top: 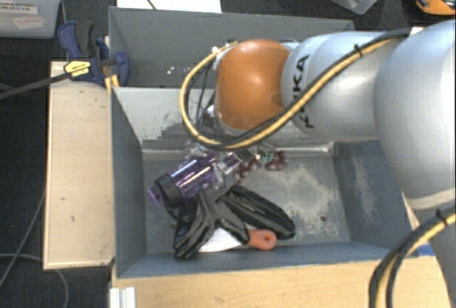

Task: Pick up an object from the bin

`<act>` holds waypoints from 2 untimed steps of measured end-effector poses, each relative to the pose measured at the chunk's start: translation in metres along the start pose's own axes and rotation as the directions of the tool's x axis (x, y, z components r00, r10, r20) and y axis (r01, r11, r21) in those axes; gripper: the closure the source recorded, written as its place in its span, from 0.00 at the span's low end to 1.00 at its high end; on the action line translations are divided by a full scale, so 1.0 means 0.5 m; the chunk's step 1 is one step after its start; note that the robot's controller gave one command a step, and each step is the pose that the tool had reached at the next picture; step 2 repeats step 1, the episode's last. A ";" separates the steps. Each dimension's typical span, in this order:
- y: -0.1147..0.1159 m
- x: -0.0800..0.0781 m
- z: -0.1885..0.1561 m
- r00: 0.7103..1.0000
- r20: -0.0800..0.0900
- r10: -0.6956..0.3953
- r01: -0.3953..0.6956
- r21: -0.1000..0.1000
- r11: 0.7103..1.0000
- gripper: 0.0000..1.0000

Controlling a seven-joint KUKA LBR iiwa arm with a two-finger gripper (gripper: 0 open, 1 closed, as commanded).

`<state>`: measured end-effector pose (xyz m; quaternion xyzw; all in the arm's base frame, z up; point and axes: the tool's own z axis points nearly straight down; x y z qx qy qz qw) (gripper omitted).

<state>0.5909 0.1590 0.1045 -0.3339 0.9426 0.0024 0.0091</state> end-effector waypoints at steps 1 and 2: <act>0.000 -0.001 -0.045 1.000 0.001 0.004 -0.004 0.000 1.000 1.00; 0.000 -0.001 -0.045 1.000 0.001 0.004 -0.004 0.000 1.000 1.00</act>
Offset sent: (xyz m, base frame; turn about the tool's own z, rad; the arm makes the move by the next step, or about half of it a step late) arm 0.0001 0.0001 0.0782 0.0018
